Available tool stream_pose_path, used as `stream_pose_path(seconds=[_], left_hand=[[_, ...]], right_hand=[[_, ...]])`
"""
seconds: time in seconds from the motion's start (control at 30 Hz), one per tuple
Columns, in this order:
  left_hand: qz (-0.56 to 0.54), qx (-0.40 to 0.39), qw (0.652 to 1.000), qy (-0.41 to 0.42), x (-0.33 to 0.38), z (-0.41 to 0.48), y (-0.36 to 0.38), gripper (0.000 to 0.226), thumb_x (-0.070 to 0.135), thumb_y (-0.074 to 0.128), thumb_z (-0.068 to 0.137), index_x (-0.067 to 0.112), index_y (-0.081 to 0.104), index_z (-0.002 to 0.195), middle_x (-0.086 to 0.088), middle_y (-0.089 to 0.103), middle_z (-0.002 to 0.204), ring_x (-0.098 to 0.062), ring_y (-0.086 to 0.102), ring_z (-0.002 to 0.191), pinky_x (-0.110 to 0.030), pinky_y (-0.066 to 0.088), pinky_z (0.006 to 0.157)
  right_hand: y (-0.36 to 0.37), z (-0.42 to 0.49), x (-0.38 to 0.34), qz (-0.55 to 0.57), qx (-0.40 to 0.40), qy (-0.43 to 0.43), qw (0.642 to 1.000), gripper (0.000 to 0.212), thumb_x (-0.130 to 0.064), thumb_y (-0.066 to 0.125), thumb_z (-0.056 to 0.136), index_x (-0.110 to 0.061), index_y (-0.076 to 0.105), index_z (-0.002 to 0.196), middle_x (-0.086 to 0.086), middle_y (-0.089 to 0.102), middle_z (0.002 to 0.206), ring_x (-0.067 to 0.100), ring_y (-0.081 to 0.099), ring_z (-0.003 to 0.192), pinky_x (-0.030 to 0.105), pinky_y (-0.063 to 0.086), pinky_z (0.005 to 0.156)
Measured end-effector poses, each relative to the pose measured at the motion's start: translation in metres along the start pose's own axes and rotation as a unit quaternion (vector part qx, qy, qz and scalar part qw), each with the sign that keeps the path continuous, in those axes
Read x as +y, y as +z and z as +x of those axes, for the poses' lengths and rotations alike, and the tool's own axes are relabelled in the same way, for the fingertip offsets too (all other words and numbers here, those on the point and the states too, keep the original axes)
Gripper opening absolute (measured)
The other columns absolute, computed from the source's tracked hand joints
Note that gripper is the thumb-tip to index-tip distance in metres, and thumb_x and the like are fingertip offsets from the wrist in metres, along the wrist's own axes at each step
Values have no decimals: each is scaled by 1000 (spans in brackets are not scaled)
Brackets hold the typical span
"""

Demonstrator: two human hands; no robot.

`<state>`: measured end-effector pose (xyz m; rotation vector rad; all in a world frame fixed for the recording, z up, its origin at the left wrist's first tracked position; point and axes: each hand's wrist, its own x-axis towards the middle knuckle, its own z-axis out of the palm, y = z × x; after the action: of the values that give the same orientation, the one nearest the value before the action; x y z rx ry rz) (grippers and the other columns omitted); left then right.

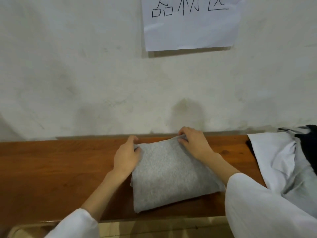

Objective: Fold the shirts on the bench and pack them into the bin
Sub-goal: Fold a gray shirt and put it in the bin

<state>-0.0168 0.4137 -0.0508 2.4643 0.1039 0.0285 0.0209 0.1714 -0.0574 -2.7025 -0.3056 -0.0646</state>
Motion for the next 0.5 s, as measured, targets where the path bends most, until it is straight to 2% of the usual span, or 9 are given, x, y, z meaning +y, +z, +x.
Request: stream_pose_path(seconds=[0.07,0.13,0.17,0.2,0.27,0.33,0.37,0.47,0.5], left_hand=[[15,22,1000,-17,0,-3,6,34,16,49,94,14,49,127,2,59,86,-18,56,76,-33,46,66],[108,56,993,10,3,-8,11,43,12,51,90,12,46,132,-8,60,111,-26,56,98,-37,44,80],[148,81,985,39,5,-14,14,47,12,52,88,12,46,135,-12,54,126,-29,50,114,-40,41,91],[154,92,981,75,11,-21,17,48,15,51,90,13,45,137,-13,45,139,-31,41,128,-42,34,103],[150,33,976,154,23,-39,27,50,35,32,98,20,36,145,-6,23,156,-25,15,145,-40,10,117],[187,-52,961,194,27,-56,44,66,56,2,93,28,15,151,3,-1,159,-18,-8,147,-39,-9,116],[217,-74,954,192,24,-61,53,71,60,-6,90,29,9,151,3,-6,158,-18,-11,146,-42,-11,116],[260,-88,949,153,14,-65,67,71,60,-2,94,25,29,148,-6,23,156,-27,18,145,-51,7,116],[266,-72,950,144,14,-66,68,72,61,-2,94,25,31,147,-7,26,155,-29,22,143,-52,9,114]], right_hand=[[11,-7,1,-16,26,7,1000,30,-24,53,95,-14,54,124,6,54,124,27,48,118,40,39,98],[13,-22,-4,-10,114,-11,993,32,-17,51,96,-8,55,127,12,51,133,31,43,128,46,36,107],[12,-34,-8,-9,138,-15,990,33,-16,47,98,-6,53,129,13,48,138,31,39,134,43,30,113],[10,-46,-13,-11,132,-11,991,39,-21,38,100,-6,49,134,12,42,144,28,31,140,38,20,116],[9,-69,-24,-35,55,-8,998,64,-42,7,97,-10,30,147,4,22,156,18,8,146,30,1,117],[17,-85,-29,-82,-17,-14,996,88,-59,-21,84,-13,13,151,3,6,159,13,-5,146,31,-8,117],[22,-89,-27,-93,-37,-9,995,98,-65,-28,78,-13,9,152,4,4,159,14,-7,146,32,-11,116],[34,-91,-25,-105,-64,14,992,104,-70,-32,69,-17,0,152,0,-5,159,10,-16,144,31,-22,113],[36,-91,-25,-111,-64,19,992,105,-71,-33,68,-17,-1,152,0,-6,159,9,-17,143,31,-23,112]])
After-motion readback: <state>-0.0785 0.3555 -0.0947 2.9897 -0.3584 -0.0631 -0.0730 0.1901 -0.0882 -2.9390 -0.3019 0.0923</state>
